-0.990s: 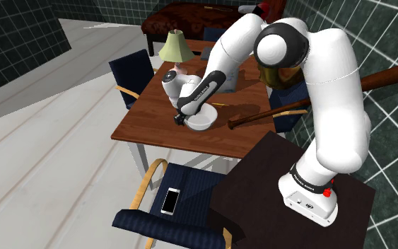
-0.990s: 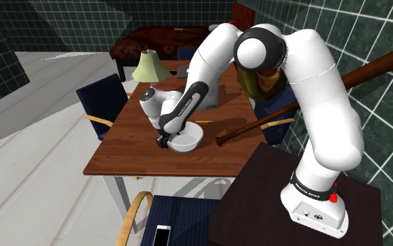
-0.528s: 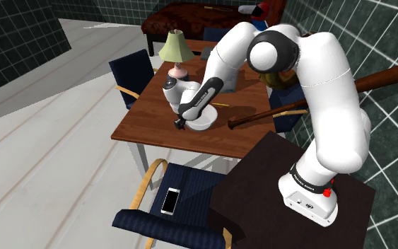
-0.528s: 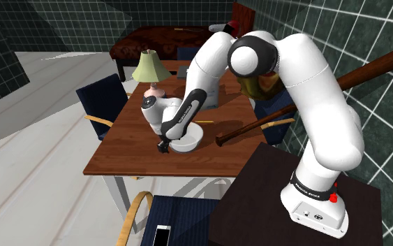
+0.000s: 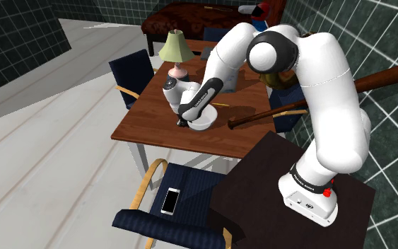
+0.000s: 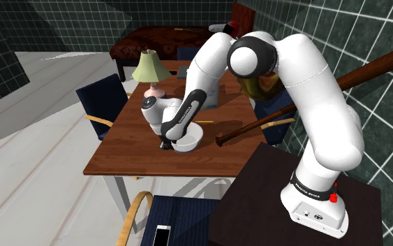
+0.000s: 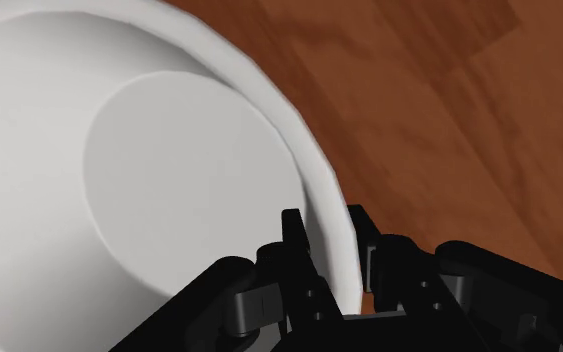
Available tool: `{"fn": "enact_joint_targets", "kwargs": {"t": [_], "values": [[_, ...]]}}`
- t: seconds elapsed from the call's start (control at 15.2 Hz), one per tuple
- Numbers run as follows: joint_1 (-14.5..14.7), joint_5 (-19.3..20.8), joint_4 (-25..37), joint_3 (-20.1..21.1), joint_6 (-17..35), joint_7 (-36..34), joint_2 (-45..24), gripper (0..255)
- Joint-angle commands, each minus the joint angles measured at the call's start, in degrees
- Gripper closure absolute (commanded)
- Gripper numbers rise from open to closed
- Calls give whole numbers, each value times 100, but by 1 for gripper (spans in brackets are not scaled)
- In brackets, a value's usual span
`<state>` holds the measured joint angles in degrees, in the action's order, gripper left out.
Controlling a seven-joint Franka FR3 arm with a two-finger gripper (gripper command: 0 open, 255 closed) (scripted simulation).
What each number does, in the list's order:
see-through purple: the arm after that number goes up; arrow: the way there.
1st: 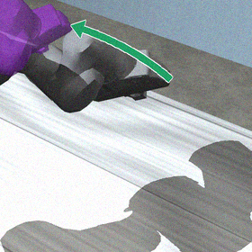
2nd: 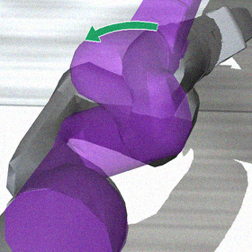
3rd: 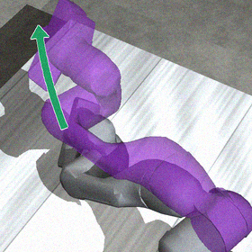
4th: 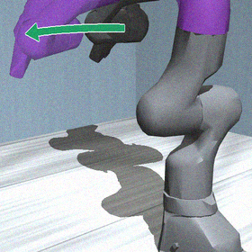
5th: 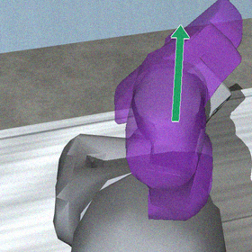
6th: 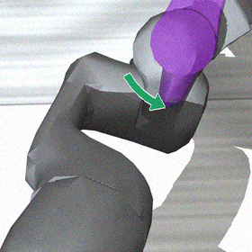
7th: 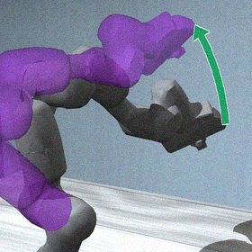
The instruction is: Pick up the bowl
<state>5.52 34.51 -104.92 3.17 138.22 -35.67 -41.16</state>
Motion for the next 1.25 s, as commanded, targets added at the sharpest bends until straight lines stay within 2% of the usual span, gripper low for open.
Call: {"fn": "enact_joint_targets", "kwargs": {"t": [0.0,1.19], "values": [[-2,2,2,-3,2,1,-2,255],[-120,-314,-249,203,-636,405,936,255]]}}
